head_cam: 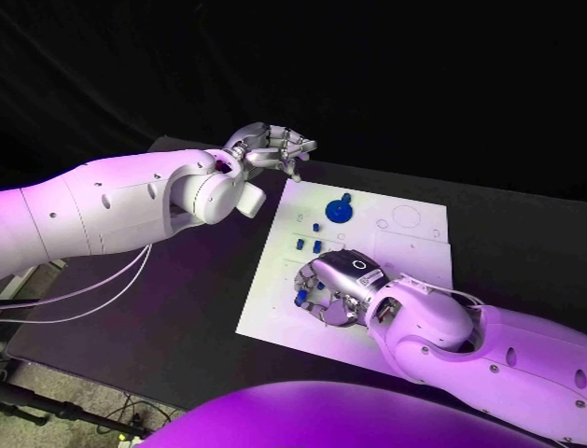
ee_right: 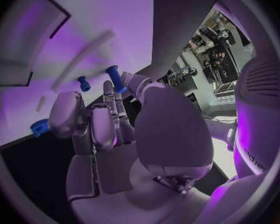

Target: Assemble the parts on the task board

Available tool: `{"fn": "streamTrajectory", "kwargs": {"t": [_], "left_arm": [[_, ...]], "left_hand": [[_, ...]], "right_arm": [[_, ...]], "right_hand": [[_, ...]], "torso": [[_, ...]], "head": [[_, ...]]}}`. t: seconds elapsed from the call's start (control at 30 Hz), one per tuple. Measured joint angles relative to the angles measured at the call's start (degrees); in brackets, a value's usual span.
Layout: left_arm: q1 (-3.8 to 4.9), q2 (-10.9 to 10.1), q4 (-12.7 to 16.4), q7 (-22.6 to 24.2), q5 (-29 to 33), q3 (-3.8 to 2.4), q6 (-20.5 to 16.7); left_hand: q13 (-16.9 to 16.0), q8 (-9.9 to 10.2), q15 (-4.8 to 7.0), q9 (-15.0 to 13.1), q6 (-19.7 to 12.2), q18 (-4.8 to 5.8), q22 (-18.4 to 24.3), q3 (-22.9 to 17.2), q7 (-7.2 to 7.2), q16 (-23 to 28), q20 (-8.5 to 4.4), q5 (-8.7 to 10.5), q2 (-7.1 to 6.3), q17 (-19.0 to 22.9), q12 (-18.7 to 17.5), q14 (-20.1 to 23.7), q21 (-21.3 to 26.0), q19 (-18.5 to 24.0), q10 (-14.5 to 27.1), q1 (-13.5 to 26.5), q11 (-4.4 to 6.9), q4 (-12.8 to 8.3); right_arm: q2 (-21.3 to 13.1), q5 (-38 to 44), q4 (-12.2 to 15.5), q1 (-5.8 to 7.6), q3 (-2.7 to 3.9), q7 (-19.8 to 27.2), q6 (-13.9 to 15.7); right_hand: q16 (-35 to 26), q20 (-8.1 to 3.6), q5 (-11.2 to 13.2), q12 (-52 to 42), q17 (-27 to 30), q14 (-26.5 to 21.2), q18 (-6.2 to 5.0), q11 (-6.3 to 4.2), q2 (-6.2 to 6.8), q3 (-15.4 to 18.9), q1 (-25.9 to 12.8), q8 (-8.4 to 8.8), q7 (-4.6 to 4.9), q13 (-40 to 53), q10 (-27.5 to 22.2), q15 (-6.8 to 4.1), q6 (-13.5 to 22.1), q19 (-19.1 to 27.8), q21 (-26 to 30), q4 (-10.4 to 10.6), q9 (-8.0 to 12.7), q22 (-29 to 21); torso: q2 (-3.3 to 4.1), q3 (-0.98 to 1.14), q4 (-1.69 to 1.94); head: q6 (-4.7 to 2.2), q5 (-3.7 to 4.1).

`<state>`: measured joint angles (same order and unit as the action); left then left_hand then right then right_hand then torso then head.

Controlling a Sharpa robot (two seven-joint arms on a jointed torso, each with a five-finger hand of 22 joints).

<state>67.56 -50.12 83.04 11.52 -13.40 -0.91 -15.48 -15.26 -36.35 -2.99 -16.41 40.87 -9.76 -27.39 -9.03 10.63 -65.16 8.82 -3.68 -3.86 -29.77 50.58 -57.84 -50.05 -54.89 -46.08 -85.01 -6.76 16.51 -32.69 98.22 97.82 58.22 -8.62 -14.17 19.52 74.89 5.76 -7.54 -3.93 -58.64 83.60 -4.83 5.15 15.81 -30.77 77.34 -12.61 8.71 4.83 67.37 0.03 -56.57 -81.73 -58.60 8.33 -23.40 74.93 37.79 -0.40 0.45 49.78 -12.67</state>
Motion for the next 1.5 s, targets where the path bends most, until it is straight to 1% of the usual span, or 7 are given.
{"fn": "streamTrajectory", "kwargs": {"t": [0.2,0.4,0.7,0.87,1.07,1.27,1.5], "left_arm": [[0.0,0.0,0.0,-0.1,0.0,0.0,0.0],[0.0,-0.1,-0.1,-0.1,0.0,0.0,0.0],[-0.01,-0.8,-0.2,-0.1,0.0,0.01,0.1],[-0.01,-1.1,0.2,0.0,0.1,0.06,0.1],[-0.02,-1.0,0.5,-0.1,0.5,0.19,0.1],[-0.05,-1.2,0.9,-0.1,0.7,0.26,0.1],[-0.35,-1.4,0.9,-0.1,0.9,0.34,0.2]], "left_hand": [[0.0,0.0,0.0,0.0,0.0,0.0,0.0,0.0,0.0,0.0,0.0,0.0,0.0,0.0,0.0,0.0,0.0,0.0,0.0,0.0,0.0,0.0],[0.0,0.0,0.0,0.0,0.0,0.0,0.0,0.0,0.0,0.0,0.0,0.0,0.0,0.0,0.0,0.0,0.0,0.0,0.0,0.0,0.0,0.0],[0.1,0.0,0.0,0.1,0.0,0.0,0.1,-0.2,0.0,0.0,-0.21,0.0,0.01,0.1,0.0,0.0,0.0,-0.2,0.0,0.0,0.0,0.2],[0.1,0.0,0.0,0.1,0.0,0.0,0.1,-0.2,0.0,0.0,-0.21,0.0,-0.22,0.1,0.0,0.0,0.0,-0.2,0.0,0.3,0.0,0.2],[0.1,0.0,0.0,0.1,0.0,0.01,0.1,-0.2,0.0,0.0,-0.21,0.0,-0.23,0.1,0.0,0.0,0.0,-0.2,0.0,0.3,0.0,0.2],[0.1,0.0,0.0,0.1,0.0,0.01,0.1,-0.2,0.0,0.0,-0.21,0.0,-0.23,0.1,0.0,0.0,0.2,-0.2,0.0,0.3,0.0,0.2],[0.1,0.0,0.0,0.1,0.0,0.01,0.1,-0.2,0.0,0.0,-0.21,0.0,-0.23,0.0,0.0,0.0,0.2,-0.2,0.0,0.3,0.0,0.2]], "right_arm": [[-1.1,-0.1,0.9,0.0,0.0,0.0,1.3],[-5.2,-0.5,4.6,0.39,0.25,0.3,4.2],[-18.3,-14.7,8.4,5.66,0.73,2.7,9.7],[-27.1,-28.3,9.5,7.27,0.44,3.7,10.2],[-32.6,-34.3,11.2,7.6,-0.15,2.3,8.5],[-35.6,-33.1,12.5,6.45,-0.65,-2.1,7.0],[-34.9,-29.3,13.5,3.89,-0.94,-7.0,6.1]], "right_hand": [[-1.6,0.39,-0.6,-0.8,2.5,-0.5,-0.85,0.37,-0.02,6.3,0.0,2.01,0.09,-0.6,-4.5,0.5,1.9,0.8,4.4,0.0,0.7,0.0],[-2.4,0.39,-2.1,-3.9,3.4,-0.7,-0.9,0.47,-2.93,17.4,3.9,4.22,0.47,-0.7,-7.0,0.69,2.8,0.8,6.0,2.9,1.7,0.0],[-1.1,0.06,-3.9,-7.8,1.1,-0.1,-0.89,-0.1,-4.35,16.8,5.8,4.54,0.56,0.1,-0.3,0.05,0.3,-0.2,3.0,6.5,2.6,0.0],[1.7,-1.54,-3.8,-16.8,-3.2,0.4,-0.9,-2.83,-3.89,15.4,6.2,1.64,-1.59,7.0,8.0,-1.96,-1.8,-1.9,-2.6,7.5,1.8,0.0],[9.0,-2.1,-3.6,-65.2,-15.6,0.4,0.89,-3.26,-4.35,17.6,0.8,-3.86,-2.0,57.9,8.7,-2.43,0.7,-2.3,-12.5,8.1,-0.5,0.0],[11.9,-2.1,-4.1,-73.6,-16.3,0.4,1.79,-3.61,-4.98,21.1,-3.7,-7.02,-2.38,68.7,12.7,-2.42,1.1,-2.3,-16.9,8.4,-2.6,0.0],[12.2,-2.09,-9.0,-74.8,-16.3,0.3,1.79,-3.72,-5.5,25.5,-5.5,-8.42,-2.78,70.1,13.0,-2.42,1.9,-2.3,-18.3,8.5,-3.8,0.0]], "torso": [[0.01,0.02,-0.01],[-0.02,0.05,-0.04],[-0.36,-0.01,-0.68],[-0.59,-0.12,-1.25],[-0.8,-0.26,-1.72],[-0.9,-0.28,-1.86],[-0.85,-0.38,-1.9]], "head": [[0.04,0.1],[-0.19,0.74],[-1.11,4.28],[-1.77,7.41],[-1.39,10.82],[-0.74,13.09],[-0.45,13.99]]}}
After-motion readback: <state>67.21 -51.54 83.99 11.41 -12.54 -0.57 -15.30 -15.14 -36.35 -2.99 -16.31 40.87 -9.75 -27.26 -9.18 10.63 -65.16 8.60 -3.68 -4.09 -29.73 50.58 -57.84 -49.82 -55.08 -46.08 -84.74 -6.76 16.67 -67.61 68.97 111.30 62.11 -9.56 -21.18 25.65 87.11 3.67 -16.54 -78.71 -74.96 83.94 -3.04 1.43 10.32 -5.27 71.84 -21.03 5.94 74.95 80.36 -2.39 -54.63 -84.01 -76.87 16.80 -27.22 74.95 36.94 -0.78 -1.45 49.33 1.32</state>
